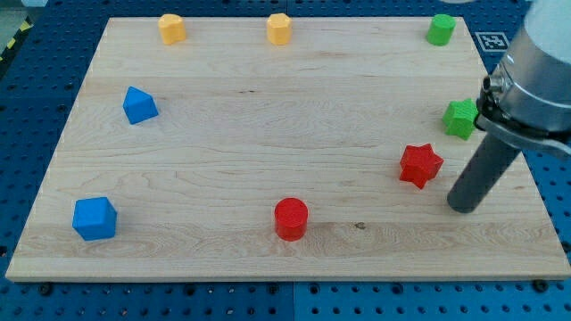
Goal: Push the red star diagonally below the yellow hexagon
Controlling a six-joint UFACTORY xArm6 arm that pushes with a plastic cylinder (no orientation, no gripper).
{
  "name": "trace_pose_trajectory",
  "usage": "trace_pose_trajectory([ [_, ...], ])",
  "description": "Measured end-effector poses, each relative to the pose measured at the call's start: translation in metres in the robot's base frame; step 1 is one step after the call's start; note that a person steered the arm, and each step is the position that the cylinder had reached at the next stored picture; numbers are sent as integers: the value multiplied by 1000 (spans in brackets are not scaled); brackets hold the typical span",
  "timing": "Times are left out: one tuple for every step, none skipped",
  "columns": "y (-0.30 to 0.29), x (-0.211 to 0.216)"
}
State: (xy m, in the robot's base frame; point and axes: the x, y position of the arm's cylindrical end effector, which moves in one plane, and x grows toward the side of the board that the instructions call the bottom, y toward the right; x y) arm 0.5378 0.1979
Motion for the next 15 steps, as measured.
trace_pose_trajectory([
  [0, -10],
  [-4, -14],
  [-27, -36],
  [-56, -54],
  [-87, -71],
  [-120, -90],
  [-154, -99],
  [-193, -100],
  [-218, -115],
  [-237, -140],
  [-260, -162],
  [-281, -183],
  [-284, -188],
  [-290, -188],
  [-291, -188],
])
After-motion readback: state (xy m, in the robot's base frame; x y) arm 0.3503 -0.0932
